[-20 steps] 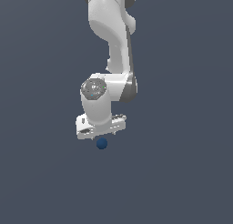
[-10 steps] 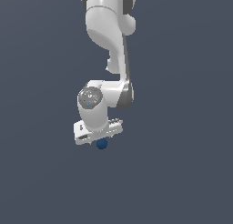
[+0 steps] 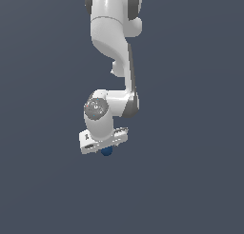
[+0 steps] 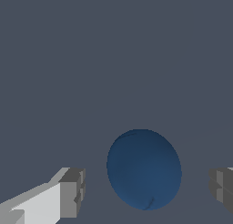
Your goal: Pick up the object and move it to a goal position.
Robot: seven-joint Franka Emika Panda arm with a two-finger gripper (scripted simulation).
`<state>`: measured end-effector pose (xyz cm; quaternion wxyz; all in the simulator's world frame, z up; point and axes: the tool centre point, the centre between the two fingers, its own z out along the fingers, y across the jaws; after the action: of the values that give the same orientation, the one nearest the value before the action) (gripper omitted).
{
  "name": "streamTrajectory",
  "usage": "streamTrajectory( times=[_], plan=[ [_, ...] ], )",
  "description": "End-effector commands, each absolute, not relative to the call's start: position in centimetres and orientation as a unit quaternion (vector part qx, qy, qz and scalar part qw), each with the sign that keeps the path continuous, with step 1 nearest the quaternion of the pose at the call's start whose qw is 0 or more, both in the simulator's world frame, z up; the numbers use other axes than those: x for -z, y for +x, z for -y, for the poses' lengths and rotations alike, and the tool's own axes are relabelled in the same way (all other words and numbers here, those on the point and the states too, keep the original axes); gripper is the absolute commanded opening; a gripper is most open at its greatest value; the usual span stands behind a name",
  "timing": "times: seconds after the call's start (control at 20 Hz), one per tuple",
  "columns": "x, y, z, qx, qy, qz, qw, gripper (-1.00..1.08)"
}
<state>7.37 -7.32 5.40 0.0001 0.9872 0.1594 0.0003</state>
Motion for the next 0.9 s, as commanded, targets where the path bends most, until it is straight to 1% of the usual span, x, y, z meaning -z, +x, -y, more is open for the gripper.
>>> streamTrajectory(
  times=[0.0,0.35,0.4,0.85],
  plan=[
    [-4.1,7.3,7.3,0.000,0.987,-0.160,0.000,1.00],
    [-3.1,7.5,7.3,0.000,0.987,-0.160,0.000,1.00],
    [-3.1,7.5,7.3,0.000,0.987,-0.160,0.000,-1.00],
    [-3.1,7.5,7.3,0.000,0.987,-0.160,0.000,-1.00]
  ],
)
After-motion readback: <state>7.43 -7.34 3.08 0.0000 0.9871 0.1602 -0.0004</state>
